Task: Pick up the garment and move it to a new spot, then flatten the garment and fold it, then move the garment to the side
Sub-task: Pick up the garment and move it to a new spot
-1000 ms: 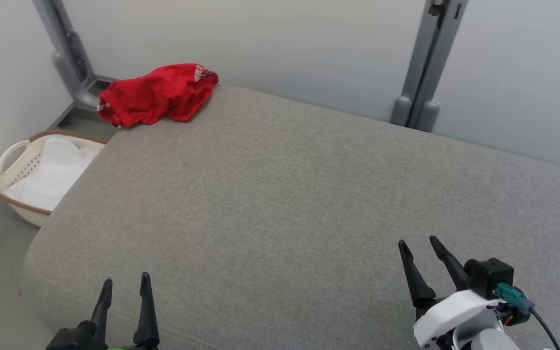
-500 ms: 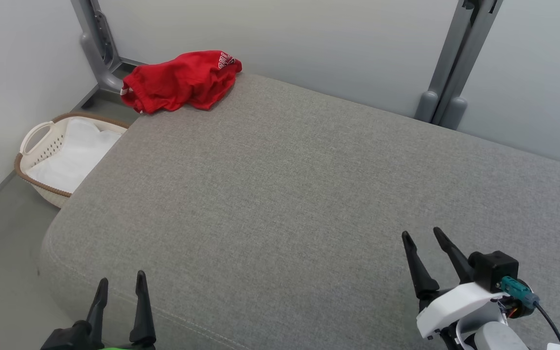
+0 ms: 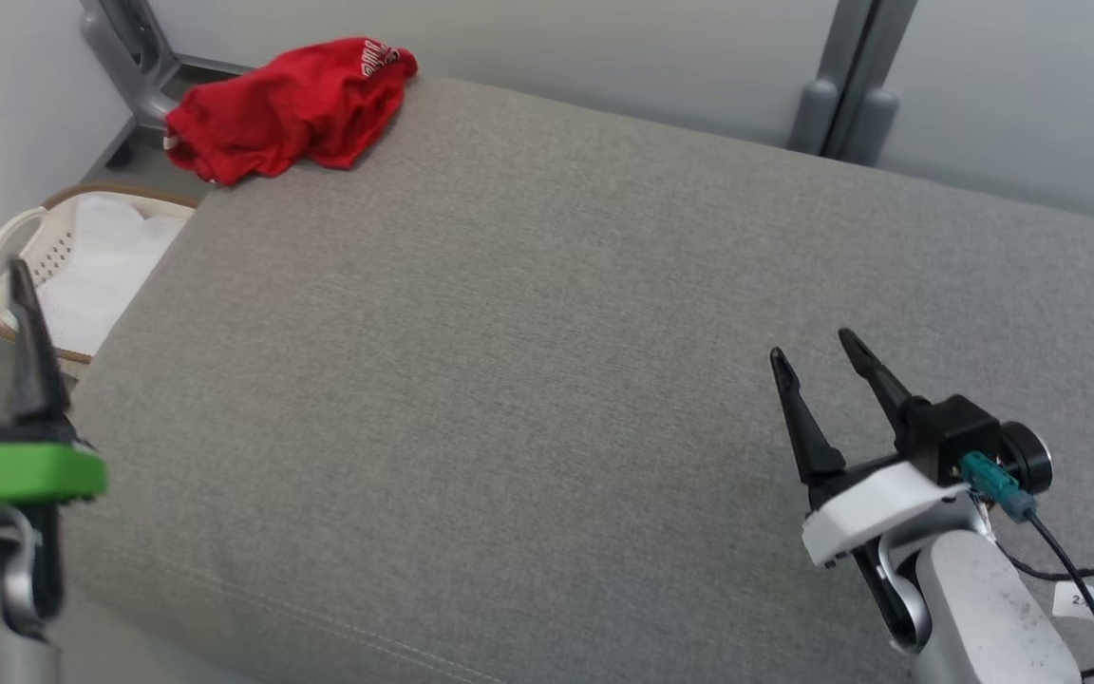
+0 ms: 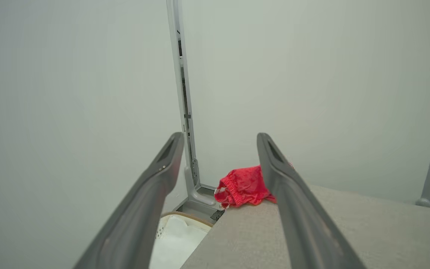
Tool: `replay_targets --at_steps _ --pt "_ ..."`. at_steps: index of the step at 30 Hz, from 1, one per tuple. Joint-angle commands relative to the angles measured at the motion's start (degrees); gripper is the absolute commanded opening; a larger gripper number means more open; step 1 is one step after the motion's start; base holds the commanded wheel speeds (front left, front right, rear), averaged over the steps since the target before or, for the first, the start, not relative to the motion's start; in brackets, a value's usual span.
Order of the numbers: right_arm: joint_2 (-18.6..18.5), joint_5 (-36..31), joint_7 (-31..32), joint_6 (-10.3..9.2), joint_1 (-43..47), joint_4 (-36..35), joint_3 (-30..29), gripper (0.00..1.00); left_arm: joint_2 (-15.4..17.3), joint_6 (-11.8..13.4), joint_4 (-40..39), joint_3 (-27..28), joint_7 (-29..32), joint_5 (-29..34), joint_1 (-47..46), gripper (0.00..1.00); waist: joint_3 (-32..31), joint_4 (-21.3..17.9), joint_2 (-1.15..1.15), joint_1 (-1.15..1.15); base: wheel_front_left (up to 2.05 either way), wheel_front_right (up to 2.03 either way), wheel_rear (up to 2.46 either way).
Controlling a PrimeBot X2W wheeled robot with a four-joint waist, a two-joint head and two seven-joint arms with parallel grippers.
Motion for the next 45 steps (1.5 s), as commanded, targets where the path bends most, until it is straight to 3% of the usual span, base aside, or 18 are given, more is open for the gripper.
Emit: replay_targets --at_steps 1,5,14,19,27,44,45 --pt "-0.4 -1.1 0.3 -0.09 -1.5 -0.8 -0.5 1.0 1.5 -0.3 0.8 0.2 0.9 -0.9 -4.1 1.0 7.2 -6.6 0.0 0.0 0.0 0.0 0.0" --pt "-0.4 -3.7 2.0 -0.09 -4.1 -3.5 -0.5 1.0 6.3 -0.6 4.7 0.9 3.5 -2.7 -14.3 1.0 11.8 -10.1 0.0 0.0 0.0 0.0 0.0" --pt "-0.3 -8.7 6.4 -0.09 -7.6 -13.4 -0.8 1.0 12.9 -0.8 20.6 0.2 10.3 -6.2 -34.8 1.0 23.0 -17.1 0.0 0.0 0.0 0.0 0.0" --pt "-0.3 -10.7 8.2 -0.09 -7.9 -19.0 -1.7 1.0 13.9 -0.6 29.4 -0.3 12.4 -6.7 -41.9 1.0 28.1 -19.4 0.0 0.0 0.0 0.0 0.0" --pt "-0.3 -13.0 10.3 -0.09 -6.5 -25.7 -2.8 1.0 13.0 -0.6 42.0 -1.9 12.7 -7.2 -48.7 1.0 33.7 -20.7 0.0 0.0 0.0 0.0 0.0" --pt "-0.8 -14.7 11.9 -0.09 -5.4 -30.5 -3.0 1.0 19.1 3.3 57.0 -1.6 8.1 -6.6 -57.2 1.0 37.5 -23.9 0.0 0.0 0.0 0.0 0.0" --pt "-0.8 -14.7 11.9 -0.09 -5.3 -30.7 -3.2 1.0 19.3 3.5 57.3 -1.4 7.7 -6.8 -57.8 0.53 37.6 -23.9 0.0 0.0 0.0 0.0 0.0"
